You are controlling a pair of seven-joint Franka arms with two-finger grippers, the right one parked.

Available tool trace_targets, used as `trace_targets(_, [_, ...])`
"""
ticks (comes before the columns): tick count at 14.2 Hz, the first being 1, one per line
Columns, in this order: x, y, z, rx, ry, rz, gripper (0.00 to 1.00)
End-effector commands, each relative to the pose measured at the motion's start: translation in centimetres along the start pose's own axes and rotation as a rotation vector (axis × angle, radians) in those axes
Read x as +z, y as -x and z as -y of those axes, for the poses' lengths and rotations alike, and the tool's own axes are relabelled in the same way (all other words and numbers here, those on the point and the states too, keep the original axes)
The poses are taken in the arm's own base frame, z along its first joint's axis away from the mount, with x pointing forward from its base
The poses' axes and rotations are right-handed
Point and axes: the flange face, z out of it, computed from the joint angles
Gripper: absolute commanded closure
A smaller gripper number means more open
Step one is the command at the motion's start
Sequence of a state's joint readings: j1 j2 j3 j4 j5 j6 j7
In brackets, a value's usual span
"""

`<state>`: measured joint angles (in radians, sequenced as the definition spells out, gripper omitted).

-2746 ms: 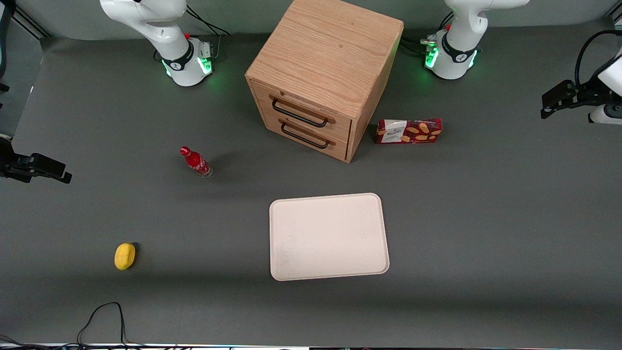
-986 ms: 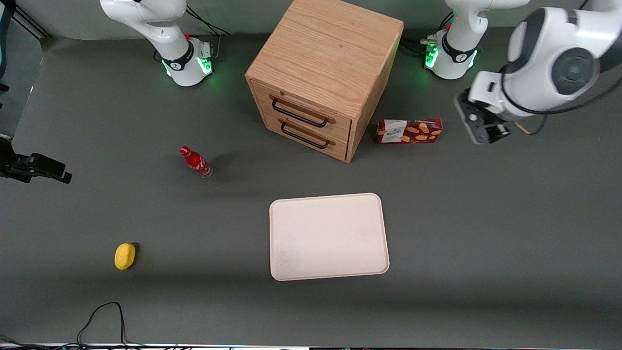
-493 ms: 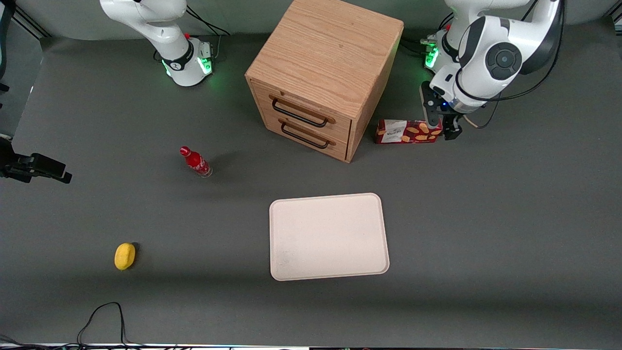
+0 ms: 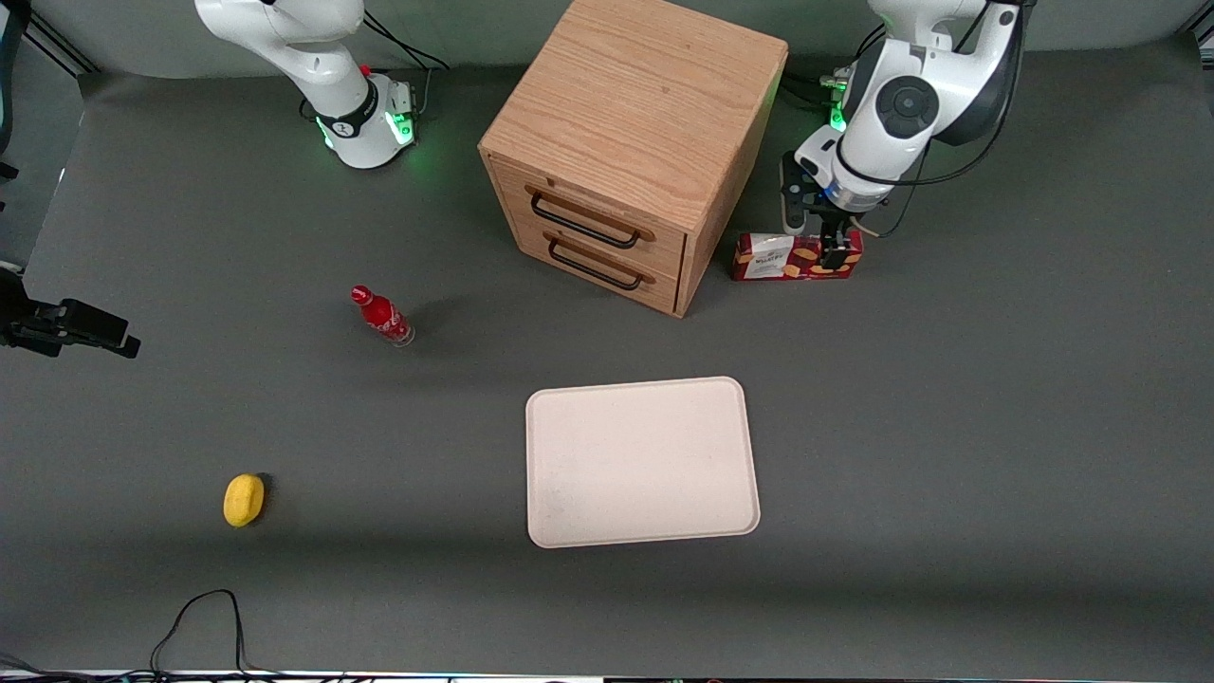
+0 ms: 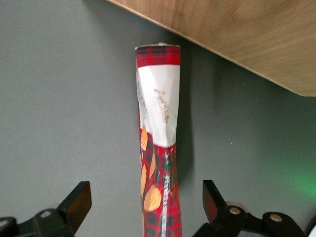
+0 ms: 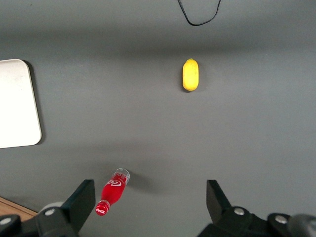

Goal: Place red cookie box on tray
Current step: 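Lower the left gripper and close it on the cookie box's end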

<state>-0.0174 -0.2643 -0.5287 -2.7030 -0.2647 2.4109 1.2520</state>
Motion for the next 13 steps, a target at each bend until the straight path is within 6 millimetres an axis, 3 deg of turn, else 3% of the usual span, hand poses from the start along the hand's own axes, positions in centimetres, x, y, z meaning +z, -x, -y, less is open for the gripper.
trace_targets(1, [1.8,0.4,-1.6,-0.026,-0.036,0.001,0.0])
trace_targets(10, [4.6,0.0,-1.6,-0.13,-0.05,-0.033,0.0])
trace_targets(13, [4.8,-0.3,-1.8,-0.116,-0.052,-0.032,0.07])
